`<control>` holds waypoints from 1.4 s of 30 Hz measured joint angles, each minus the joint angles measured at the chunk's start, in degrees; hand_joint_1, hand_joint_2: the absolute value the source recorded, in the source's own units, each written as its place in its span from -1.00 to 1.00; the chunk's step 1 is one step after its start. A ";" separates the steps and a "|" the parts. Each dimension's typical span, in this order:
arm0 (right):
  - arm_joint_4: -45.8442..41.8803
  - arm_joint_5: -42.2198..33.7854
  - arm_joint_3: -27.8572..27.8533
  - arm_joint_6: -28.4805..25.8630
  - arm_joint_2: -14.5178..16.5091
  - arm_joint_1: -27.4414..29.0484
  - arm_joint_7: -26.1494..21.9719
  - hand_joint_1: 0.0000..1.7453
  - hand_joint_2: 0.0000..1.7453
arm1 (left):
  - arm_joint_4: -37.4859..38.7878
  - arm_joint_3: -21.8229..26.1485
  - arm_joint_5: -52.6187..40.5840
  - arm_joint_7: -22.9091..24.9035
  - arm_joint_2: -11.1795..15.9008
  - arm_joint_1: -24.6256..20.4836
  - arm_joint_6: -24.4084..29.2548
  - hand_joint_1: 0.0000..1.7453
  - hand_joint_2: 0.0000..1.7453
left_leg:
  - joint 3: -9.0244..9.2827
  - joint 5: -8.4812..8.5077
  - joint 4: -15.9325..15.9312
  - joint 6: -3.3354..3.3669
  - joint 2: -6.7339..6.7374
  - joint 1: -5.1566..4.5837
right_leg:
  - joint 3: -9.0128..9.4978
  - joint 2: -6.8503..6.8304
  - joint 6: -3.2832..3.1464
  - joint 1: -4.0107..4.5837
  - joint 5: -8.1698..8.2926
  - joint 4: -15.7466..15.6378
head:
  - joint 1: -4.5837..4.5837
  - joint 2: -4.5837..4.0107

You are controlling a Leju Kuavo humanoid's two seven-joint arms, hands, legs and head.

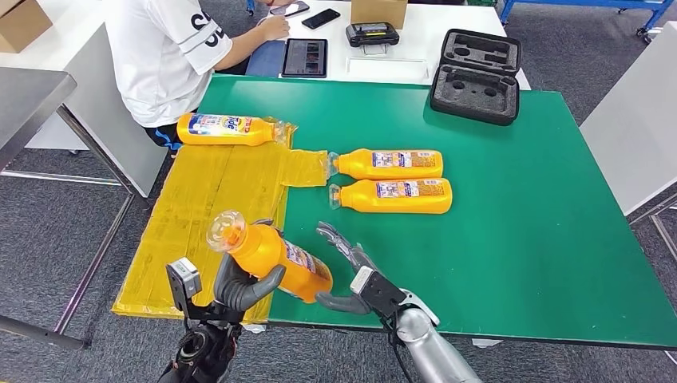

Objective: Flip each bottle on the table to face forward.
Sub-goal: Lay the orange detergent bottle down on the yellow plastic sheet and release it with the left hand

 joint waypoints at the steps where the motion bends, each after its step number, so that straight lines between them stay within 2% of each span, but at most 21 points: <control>1: -0.46 -0.11 -0.15 0.05 0.00 0.09 0.08 -1.00 -1.00 | -0.08 0.01 -0.01 0.00 0.02 -0.08 0.08 1.00 1.00 | 0.00 0.00 0.00 0.00 0.00 0.00 | 0.00 0.00 0.00 0.00 0.00 0.00 | 0.00 0.00; 12: -3.13 -0.59 -0.58 0.28 -0.01 1.01 0.46 -1.00 -1.00 | -1.08 0.70 -1.33 -0.43 0.40 -0.92 2.40 1.00 1.00 | 0.00 0.00 0.00 0.00 0.00 0.01 | -0.01 0.00 0.00 0.01 0.00 0.00 | 0.01 0.00; 17: -5.86 -4.23 -1.05 2.88 -0.45 2.50 0.07 -1.00 -1.00 | -3.73 1.46 -11.77 -1.36 1.57 -2.15 11.68 1.00 1.00 | 0.00 0.00 0.00 0.00 -0.01 0.01 | -0.01 -0.01 0.00 0.01 0.00 0.00 | 0.01 0.00; 20: -8.99 -7.30 -2.43 4.56 -1.01 3.84 0.13 -1.00 -1.00 | -6.18 2.58 -20.70 0.49 3.10 -3.80 17.83 1.00 1.00 | 0.00 0.01 0.00 -0.01 -0.01 0.01 | -0.01 -0.01 -0.01 0.01 0.00 0.01 | -0.01 0.00; 23: -12.65 -9.72 -4.74 5.93 -1.82 5.11 0.61 -1.00 -1.00 | -7.95 3.20 -32.88 4.94 5.79 -6.16 22.92 1.00 1.00 | 0.01 0.03 0.00 -0.01 -0.01 0.01 | 0.00 -0.01 -0.01 0.01 0.01 0.01 | 0.00 0.00; 26: -15.20 -10.39 -7.33 6.81 -2.42 5.84 0.83 -1.00 -1.00 | -8.29 3.23 -40.76 8.84 9.12 -8.89 23.99 1.00 1.00 | 0.01 0.06 0.00 -0.05 -0.01 0.02 | 0.00 0.00 -0.02 0.01 0.03 0.02 | -0.01 0.00; 30: -17.04 -10.44 -9.19 7.19 -2.78 6.49 0.91 -1.00 -1.00 | -8.29 3.24 -42.30 10.00 11.50 -10.62 23.99 1.00 1.00 | 0.01 0.06 0.00 -0.06 0.00 0.02 | -0.01 0.02 -0.02 0.01 0.04 0.02 | 0.01 0.00; 34: -18.06 -10.41 -10.15 7.19 -2.79 6.85 0.91 -1.00 1.00 | -8.28 3.12 -44.88 11.75 12.83 -11.32 23.57 1.00 1.00 | 0.00 0.05 0.00 -0.06 0.00 0.01 | -0.03 0.01 -0.02 0.01 0.03 0.02 | 0.02 0.00; 37: -18.90 -10.32 -11.33 7.09 -2.78 7.19 0.91 -1.00 1.00 | -7.73 2.34 -50.49 14.89 14.99 -12.66 21.71 1.00 1.00 | 0.00 0.05 0.00 -0.07 0.01 0.01 | -0.04 0.02 -0.02 0.01 0.03 0.01 | 0.02 0.00; 42: -19.60 -10.05 -13.61 7.38 -2.87 7.35 0.62 -1.00 1.00 | -2.46 -1.17 -56.14 17.54 20.85 -16.62 16.17 1.00 1.00 | 0.01 0.10 0.00 -0.13 0.03 0.06 | -0.06 0.05 -0.03 0.04 0.04 0.02 | 0.01 0.00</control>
